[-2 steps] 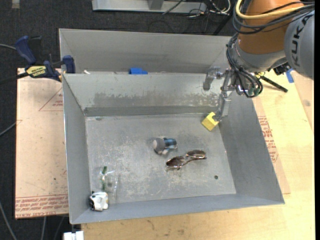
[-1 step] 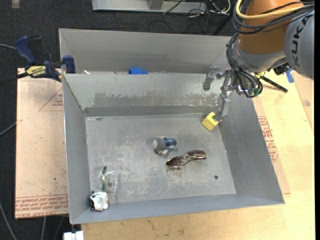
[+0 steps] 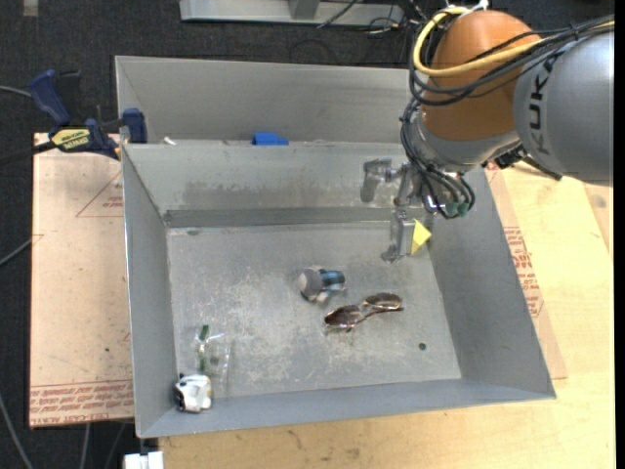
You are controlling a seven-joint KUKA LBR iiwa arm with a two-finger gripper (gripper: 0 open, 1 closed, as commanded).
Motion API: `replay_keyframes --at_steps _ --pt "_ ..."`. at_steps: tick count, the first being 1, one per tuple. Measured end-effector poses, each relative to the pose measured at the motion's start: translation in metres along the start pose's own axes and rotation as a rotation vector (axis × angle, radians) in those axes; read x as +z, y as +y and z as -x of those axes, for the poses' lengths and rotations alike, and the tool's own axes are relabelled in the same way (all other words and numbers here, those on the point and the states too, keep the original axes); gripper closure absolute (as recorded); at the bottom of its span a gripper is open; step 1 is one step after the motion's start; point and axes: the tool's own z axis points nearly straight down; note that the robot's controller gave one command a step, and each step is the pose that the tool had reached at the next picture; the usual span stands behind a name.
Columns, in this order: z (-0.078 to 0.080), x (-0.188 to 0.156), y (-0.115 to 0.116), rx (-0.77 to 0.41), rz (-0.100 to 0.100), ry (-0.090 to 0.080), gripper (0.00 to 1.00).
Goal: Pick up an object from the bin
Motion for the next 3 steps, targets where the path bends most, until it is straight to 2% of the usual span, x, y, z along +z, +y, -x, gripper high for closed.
replay_keyframes --at_steps 1,2,3 --pt "-0.002 0.032 0.019 -0.133 0.004 0.000 0.00" --pt "-0.022 0.047 0.036 -0.181 0.002 0.003 0.00" --pt "-0.005 0.085 0.057 -0.268 0.002 -0.003 0.00"
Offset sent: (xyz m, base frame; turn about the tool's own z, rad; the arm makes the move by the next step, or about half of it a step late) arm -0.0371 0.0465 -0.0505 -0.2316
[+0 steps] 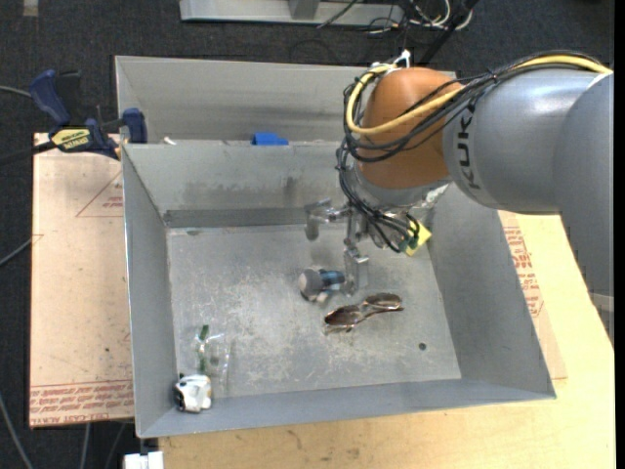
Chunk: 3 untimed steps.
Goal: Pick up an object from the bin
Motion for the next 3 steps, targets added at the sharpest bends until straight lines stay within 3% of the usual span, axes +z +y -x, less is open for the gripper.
replay_keyframes --at_steps 1,2,3 --pt "-0.005 0.022 0.005 0.004 0.004 0.007 0.00" --pt "-0.040 0.041 0.014 -0.120 0.002 0.003 0.00" --pt "-0.018 0.044 -0.009 -0.051 0.001 0.000 1.00"
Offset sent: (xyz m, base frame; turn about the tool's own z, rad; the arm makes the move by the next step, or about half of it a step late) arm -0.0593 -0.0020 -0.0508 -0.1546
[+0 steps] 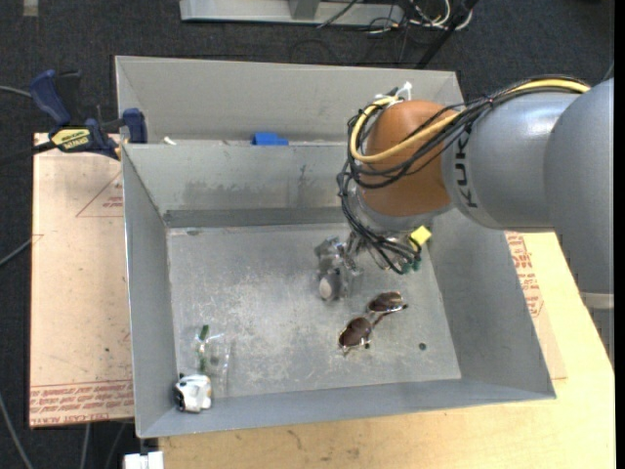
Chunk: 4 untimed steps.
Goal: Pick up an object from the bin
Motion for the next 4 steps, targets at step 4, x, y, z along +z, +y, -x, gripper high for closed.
replay_keyframes --at_steps 4 --pt "-0.044 -0.068 -0.005 0.025 0.005 0.015 1.00"
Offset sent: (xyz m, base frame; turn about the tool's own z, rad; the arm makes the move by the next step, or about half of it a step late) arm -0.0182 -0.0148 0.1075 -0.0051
